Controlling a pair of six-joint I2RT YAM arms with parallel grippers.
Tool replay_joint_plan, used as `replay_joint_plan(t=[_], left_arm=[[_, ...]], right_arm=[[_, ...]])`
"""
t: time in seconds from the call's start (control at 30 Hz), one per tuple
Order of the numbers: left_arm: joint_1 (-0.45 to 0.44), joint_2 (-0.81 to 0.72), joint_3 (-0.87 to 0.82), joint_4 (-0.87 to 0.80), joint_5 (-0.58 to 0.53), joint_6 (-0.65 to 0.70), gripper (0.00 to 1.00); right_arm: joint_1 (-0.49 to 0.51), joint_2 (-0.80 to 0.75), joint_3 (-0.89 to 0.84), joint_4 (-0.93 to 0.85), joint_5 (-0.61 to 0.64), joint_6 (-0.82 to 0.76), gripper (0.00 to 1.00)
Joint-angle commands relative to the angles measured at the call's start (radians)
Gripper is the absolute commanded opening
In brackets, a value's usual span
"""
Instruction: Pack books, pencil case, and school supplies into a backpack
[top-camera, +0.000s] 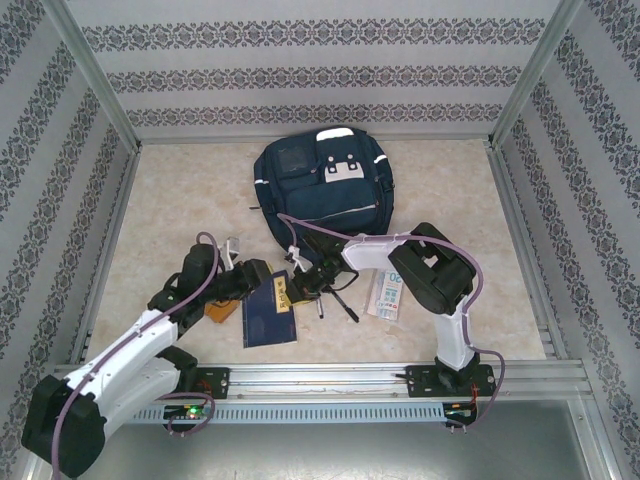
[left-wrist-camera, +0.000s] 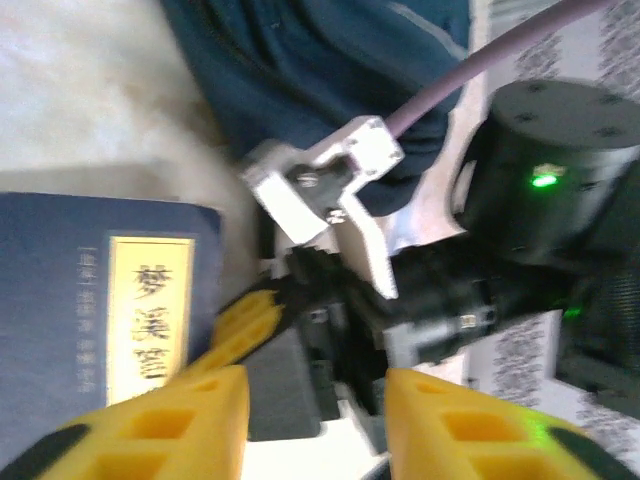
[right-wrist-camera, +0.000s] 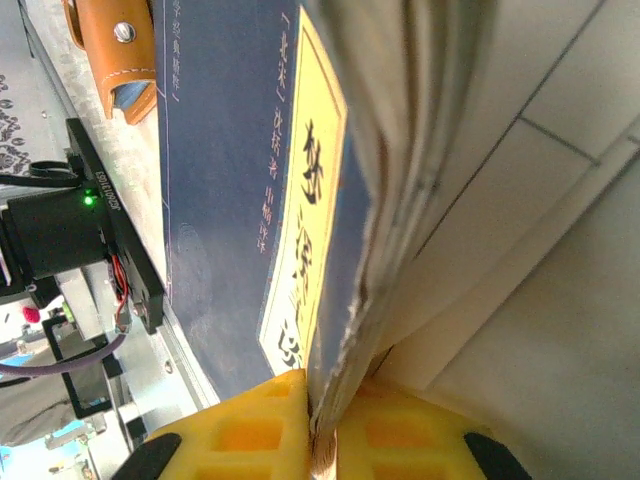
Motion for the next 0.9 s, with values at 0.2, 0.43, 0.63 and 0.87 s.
replay_joint_plan(t=[0.2, 0.43, 0.63, 0.87], left_arm=[[0.053, 0.085, 0.125, -0.549, -0.177, 0.14, 0.66], [0.063, 0.202, 0.119, -0.621, -0.14, 0.16, 0.69], [0.062, 0.288, 0.068, -0.401, 0.013, 0.167, 0.73], [0.06, 0.311, 0.012, -0.062, 0.214, 0.168, 0.59]], right_arm=[[-0.005, 0.008, 0.003, -0.057, 0.082, -0.008, 0.05], [-0.003, 0.006, 0.003, -0.052, 0.083, -0.009, 0.05], [0.002, 0.015, 0.012, -0.05, 0.068, -0.019, 0.05], [0.002, 0.021, 0.008, -0.013, 0.015, -0.02, 0.06]])
